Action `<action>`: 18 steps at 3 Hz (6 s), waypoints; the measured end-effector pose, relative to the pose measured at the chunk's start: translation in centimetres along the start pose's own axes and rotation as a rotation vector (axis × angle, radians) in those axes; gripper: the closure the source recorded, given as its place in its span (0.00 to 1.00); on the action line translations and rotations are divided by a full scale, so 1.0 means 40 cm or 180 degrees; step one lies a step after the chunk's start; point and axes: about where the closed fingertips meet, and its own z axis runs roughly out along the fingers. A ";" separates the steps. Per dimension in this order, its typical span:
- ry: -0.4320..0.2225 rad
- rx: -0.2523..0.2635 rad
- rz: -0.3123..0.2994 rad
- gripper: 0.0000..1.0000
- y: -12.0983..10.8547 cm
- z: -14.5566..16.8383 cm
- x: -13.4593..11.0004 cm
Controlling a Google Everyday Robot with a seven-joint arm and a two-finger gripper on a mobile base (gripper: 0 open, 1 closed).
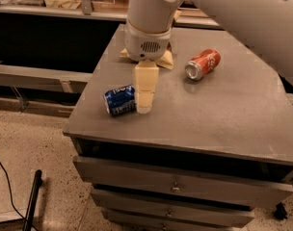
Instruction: Place pepsi can upright
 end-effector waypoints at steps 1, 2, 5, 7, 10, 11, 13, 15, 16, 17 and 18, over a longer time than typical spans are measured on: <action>0.0055 0.0004 -0.0224 0.00 0.002 0.043 -0.075; 0.0121 -0.0027 -0.0425 0.00 0.009 0.091 -0.121; 0.0431 -0.0172 -0.0446 0.00 0.006 0.247 -0.127; 0.0428 -0.0149 -0.0438 0.37 0.004 0.249 -0.127; 0.0282 0.0086 -0.0368 1.00 0.039 0.161 -0.106; 0.0014 0.0340 -0.0255 1.00 0.062 0.052 -0.088; -0.0992 0.0691 0.0158 1.00 0.081 -0.076 0.002; -0.1905 0.0776 0.0332 1.00 0.082 -0.080 0.054; -0.1894 0.0774 0.0322 1.00 0.082 -0.079 0.051; -0.2145 0.0631 0.0406 1.00 0.072 -0.078 0.047; -0.2458 0.0467 0.0471 1.00 0.054 -0.085 0.056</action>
Offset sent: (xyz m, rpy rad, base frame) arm -0.0140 0.0772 -0.0483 -0.0963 -0.0155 0.2048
